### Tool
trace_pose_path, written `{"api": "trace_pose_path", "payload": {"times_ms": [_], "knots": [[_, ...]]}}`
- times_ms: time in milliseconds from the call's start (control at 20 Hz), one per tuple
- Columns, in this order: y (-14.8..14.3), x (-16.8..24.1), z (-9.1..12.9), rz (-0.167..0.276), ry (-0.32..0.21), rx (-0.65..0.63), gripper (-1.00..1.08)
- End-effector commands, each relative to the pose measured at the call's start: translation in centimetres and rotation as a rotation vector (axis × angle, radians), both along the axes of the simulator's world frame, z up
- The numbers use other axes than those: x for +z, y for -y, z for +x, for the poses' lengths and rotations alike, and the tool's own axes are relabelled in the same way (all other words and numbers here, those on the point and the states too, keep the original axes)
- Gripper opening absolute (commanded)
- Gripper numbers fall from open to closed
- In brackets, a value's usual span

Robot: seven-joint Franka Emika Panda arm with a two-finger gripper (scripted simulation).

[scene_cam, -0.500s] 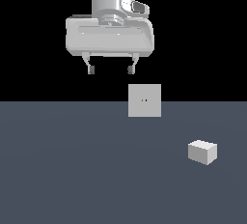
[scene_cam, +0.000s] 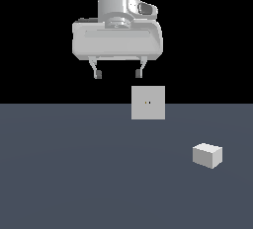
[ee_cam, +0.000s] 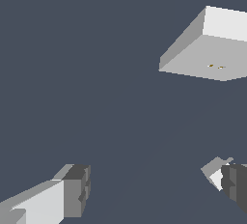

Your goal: Plug the charger into the wall socket.

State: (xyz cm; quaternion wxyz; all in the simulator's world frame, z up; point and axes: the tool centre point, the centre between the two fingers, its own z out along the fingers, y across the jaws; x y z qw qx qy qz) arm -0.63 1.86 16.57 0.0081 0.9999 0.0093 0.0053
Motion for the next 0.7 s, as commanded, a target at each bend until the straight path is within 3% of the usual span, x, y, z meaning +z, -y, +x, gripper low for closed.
{"api": "trace_pose_path", "payload": {"times_ms": [0,650], "knots": [[0.8,-0.4,0.0,-0.003,0.007,-0.039,1.0],[7.7,-4.5,-1.7,-0.028,0.076,-0.418,1.0]]}}
